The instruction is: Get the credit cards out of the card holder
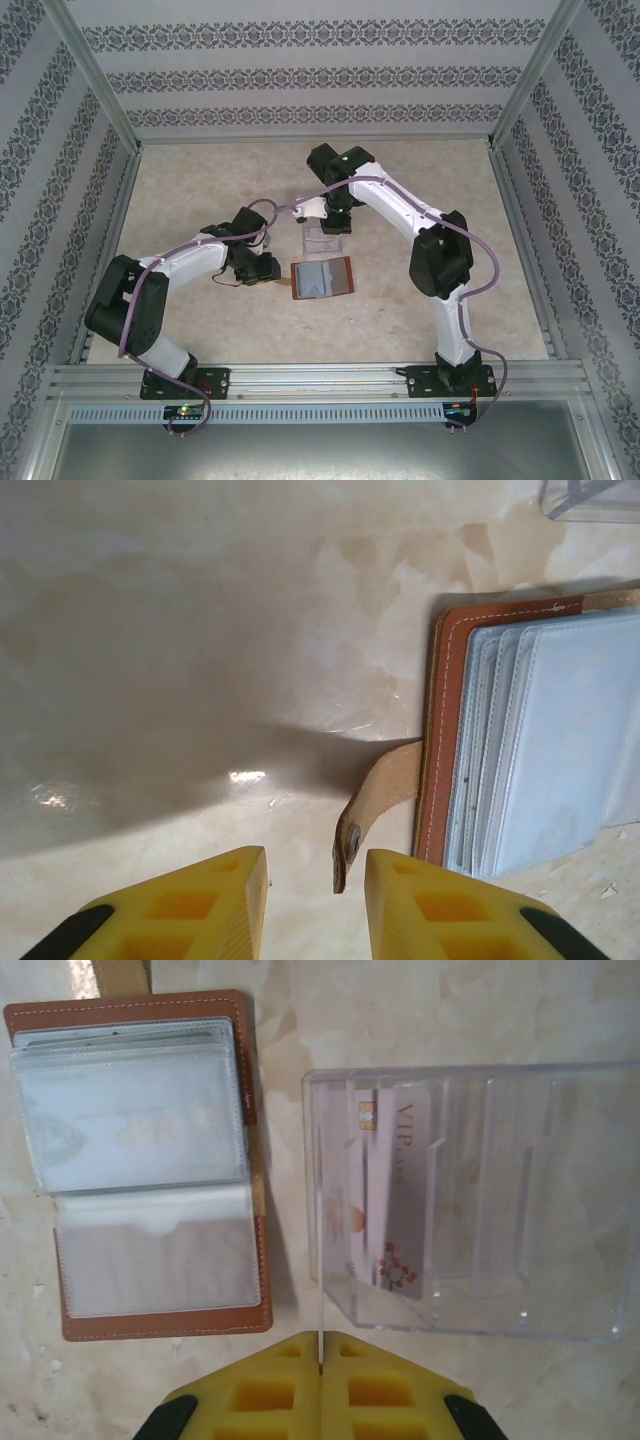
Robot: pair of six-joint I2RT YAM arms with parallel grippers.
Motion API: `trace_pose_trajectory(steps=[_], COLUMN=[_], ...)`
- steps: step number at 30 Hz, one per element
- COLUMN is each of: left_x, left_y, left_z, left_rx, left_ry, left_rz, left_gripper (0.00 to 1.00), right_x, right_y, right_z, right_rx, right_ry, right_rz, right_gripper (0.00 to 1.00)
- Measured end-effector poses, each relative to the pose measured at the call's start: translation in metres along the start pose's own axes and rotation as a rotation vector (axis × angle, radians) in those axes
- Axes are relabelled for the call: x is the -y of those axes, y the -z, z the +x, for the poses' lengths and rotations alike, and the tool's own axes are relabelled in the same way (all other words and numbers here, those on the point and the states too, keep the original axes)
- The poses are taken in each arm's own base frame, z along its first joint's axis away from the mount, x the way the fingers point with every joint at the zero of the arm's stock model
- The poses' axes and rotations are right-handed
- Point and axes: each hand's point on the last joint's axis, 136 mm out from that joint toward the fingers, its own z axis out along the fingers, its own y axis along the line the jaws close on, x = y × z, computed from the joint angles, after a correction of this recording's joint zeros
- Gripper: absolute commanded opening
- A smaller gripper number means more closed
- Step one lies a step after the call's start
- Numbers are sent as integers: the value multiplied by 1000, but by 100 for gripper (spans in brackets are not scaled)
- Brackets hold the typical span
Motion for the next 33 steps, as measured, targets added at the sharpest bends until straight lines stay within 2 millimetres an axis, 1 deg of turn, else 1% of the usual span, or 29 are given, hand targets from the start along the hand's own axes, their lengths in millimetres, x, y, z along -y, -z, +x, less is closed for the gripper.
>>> trace_pose_trajectory(steps=[9,14,21,28,30,33], left_x=[-3,-4,-6,-6,-7,-8], left_y=[1,2,0,0,-1,-2], left_z=[-3,-4,-4,-4,-4,-3], left_rx=[5,6,1,-1,-3,-8], left_ry=[14,18,25,27,28,30], left_rz=[1,2,0,0,-1,-3], left_gripper=[32,32,32,32,32,32], right_x=[20,26,23,17,16,17], right_y=[-12,-19,-32,-48,-50,-50], right_z=[-8,-5,4,5,4,3], right_rx=[-16,-31,-56,-57,-50,-42], right_ry=[39,40,32,31,30,32], right_rz=[-27,-51,-101,-157,-166,-167], right_gripper=[2,2,3,5,8,16])
